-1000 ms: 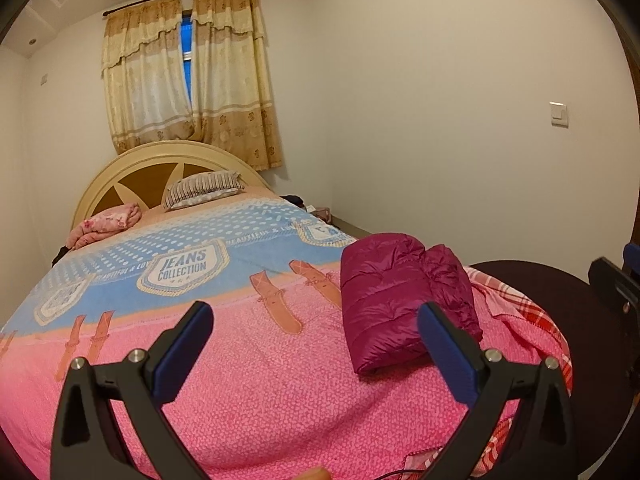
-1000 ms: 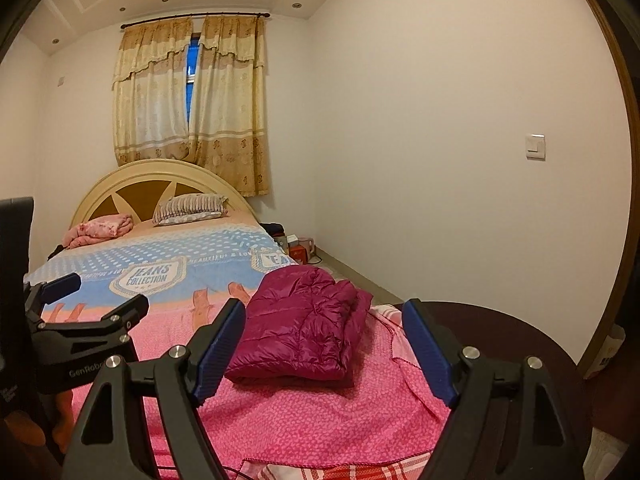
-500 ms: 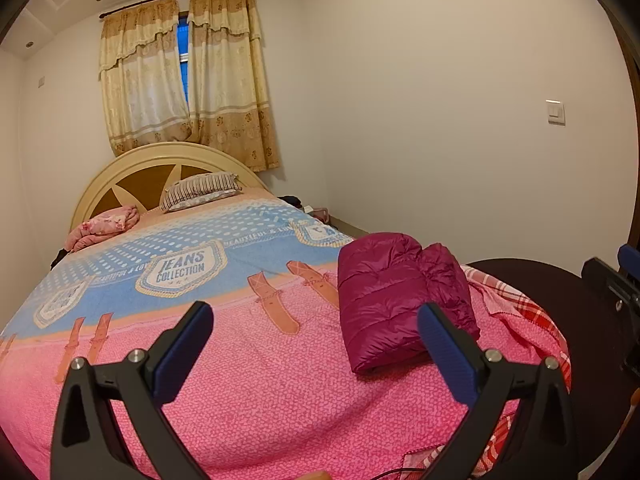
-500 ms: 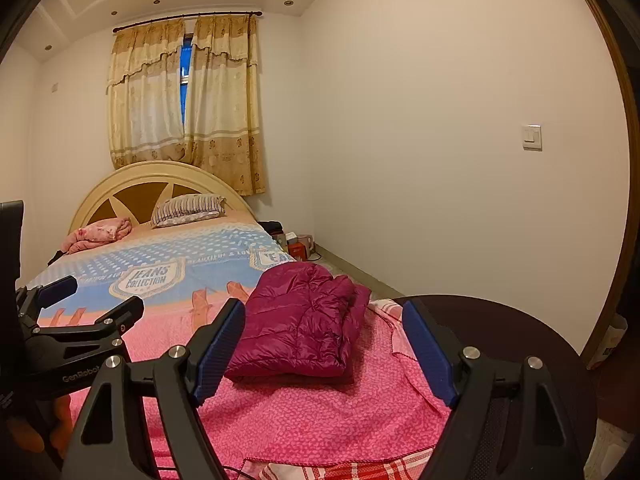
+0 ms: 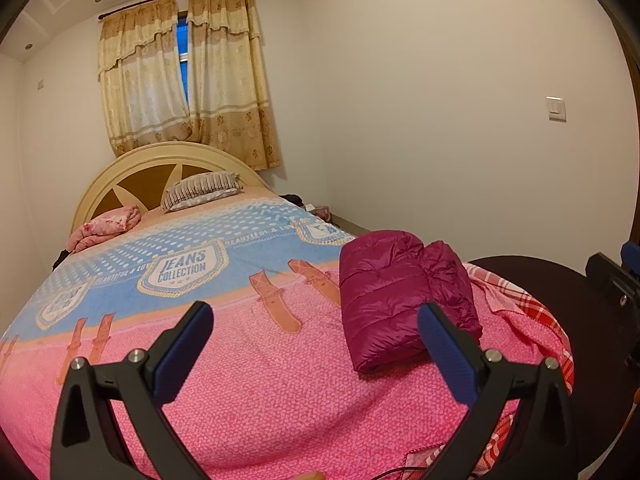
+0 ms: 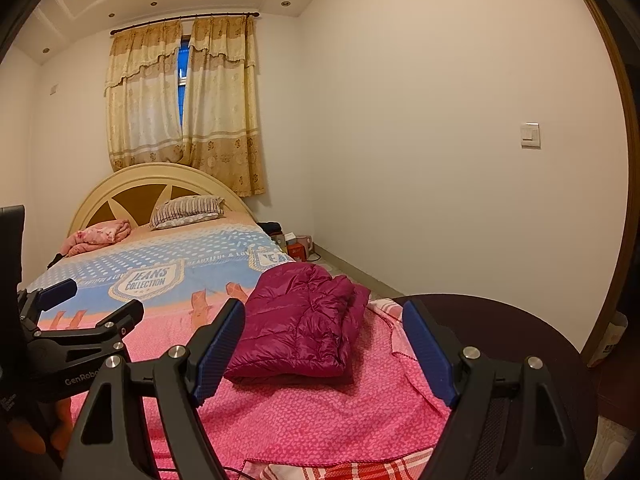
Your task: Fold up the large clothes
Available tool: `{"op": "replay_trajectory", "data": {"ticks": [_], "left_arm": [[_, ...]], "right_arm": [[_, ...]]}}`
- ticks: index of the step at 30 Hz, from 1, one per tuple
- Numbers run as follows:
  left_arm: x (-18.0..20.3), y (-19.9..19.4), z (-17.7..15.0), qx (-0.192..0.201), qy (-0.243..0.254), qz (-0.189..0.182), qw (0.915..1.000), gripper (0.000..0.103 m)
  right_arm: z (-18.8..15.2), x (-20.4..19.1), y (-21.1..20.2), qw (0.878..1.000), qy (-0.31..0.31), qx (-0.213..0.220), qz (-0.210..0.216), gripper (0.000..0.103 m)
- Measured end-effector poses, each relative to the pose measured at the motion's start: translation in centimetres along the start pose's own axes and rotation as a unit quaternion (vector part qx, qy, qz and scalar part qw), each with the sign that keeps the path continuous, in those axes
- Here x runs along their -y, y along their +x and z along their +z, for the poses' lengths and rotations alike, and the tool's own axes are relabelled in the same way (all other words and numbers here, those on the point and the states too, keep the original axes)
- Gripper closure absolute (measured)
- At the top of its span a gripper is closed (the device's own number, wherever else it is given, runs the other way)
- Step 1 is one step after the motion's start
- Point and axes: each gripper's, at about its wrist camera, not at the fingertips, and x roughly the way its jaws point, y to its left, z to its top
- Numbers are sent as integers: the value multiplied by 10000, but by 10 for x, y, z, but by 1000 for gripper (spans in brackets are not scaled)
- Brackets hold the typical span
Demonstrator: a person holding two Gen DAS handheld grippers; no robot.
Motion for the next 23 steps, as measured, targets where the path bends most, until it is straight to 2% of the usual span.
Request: {"op": "replay_trajectory", "data": {"ticks": [11,18,23], "left_arm": [[0,10,-2,-252,-55,76,9996,0],[-6,13,-4,-287,-189,-136,9993,0],[-9,15,-3,-283,-171,9,9995,0]], "right_arm": [[-4,-1,4,10000,27,-45,-23,22],[-6,-4,7,10000,5,-88,-3,22],[-9,-5,9,9999,16,-132,18,22]]}}
